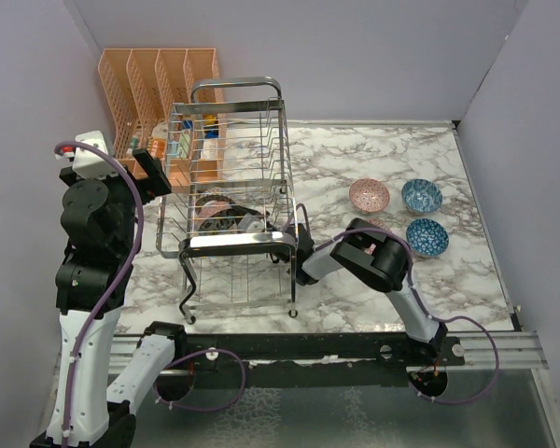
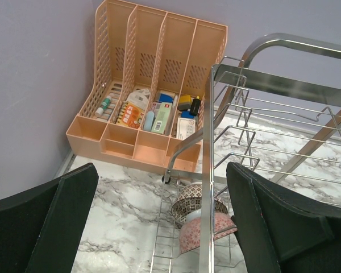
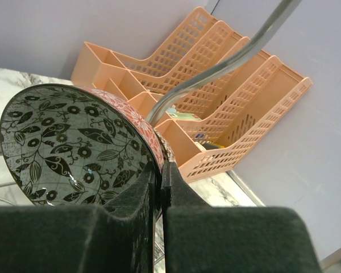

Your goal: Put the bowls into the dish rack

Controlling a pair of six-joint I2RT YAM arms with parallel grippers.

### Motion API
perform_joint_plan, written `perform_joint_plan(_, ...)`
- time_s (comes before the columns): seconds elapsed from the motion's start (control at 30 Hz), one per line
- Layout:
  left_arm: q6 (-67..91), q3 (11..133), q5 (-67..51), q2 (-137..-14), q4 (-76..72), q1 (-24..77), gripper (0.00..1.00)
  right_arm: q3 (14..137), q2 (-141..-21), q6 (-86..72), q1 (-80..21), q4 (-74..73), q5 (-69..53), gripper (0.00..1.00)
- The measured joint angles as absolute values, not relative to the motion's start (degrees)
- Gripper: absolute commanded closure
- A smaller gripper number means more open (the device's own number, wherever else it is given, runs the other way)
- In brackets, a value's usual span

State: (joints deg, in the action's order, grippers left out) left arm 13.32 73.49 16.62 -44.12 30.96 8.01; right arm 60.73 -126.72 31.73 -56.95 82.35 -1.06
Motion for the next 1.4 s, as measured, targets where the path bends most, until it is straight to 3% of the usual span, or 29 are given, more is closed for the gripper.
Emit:
perform_joint_plan(0.67, 12.45, 73.49, 16.58, -44.47, 30.94, 8.01, 0.01, 63.61, -131.7, 41.93, -59.33, 82.83, -3.29, 0.98)
perform_joint_plan(0.77, 12.45, 73.49, 16.58, -44.47, 30.94, 8.01, 0.01, 63.59, -131.7, 42.41, -59.31, 82.85, -3.57, 0.9)
perform_joint_plan(0.87, 12.45, 73.49, 16.58, -44.47, 30.94, 8.01, 0.01, 63.59, -131.7, 42.89, -59.31, 82.85, -3.57, 0.76)
perform_joint_plan(1.27, 12.45, 73.49, 16.53, -44.47, 30.92, 8.01, 0.01, 63.7, -131.7, 45.36, -59.64, 83.4, -3.57, 0.66)
perform_joint_plan(1.4, 12.45, 73.49, 16.53, -44.47, 30.92, 8.01, 0.01, 63.66, -131.7, 45.63, -59.64, 83.59, -3.55, 0.51)
